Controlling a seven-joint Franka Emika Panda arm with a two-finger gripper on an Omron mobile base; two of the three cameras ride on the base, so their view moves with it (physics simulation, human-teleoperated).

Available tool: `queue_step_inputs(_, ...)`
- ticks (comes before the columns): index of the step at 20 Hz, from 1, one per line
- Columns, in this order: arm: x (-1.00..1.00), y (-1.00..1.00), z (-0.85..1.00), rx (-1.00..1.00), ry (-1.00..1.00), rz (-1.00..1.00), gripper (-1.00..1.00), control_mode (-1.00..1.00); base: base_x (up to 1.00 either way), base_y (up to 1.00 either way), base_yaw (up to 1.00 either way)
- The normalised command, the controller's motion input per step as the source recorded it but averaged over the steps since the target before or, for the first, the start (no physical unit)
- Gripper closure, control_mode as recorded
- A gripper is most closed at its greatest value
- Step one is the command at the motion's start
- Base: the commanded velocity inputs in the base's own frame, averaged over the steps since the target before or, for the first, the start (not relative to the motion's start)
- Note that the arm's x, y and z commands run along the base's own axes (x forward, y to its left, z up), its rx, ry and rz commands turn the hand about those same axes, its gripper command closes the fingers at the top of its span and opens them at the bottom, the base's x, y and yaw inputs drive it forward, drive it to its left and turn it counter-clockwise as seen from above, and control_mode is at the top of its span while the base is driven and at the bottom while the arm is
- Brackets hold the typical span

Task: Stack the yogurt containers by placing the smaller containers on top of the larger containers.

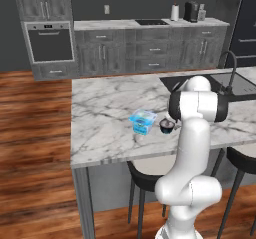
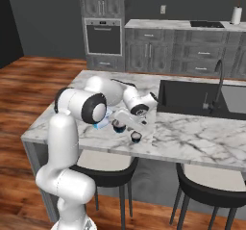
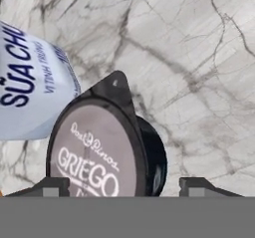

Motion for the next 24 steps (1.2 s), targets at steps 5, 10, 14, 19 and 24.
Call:
queue_step_inputs(5, 0.00, 0.29, 0.00, 0.00, 0.05, 0.00, 1.00, -1.00, 0.00, 0.00, 0.00)
queue_step_inputs(10, 0.00, 0.20, 0.00, 0.00, 0.04, 0.00, 1.00, -1.00, 0.00, 0.00, 0.00)
queue_step_inputs(14, 0.00, 0.00, 0.00, 0.01, 0.01, 0.00, 1.00, -1.00, 0.00, 0.00, 0.00)
queue_step_inputs(19, -0.13, -0.62, 0.11, 0.13, 0.00, -0.02, 1.00, -1.00, 0.00, 0.00, 0.00)
queue_step_inputs(24, -0.21, -0.80, 0.36, 0.20, 0.00, -0.02, 1.00, -1.00, 0.00, 0.00, 0.00)
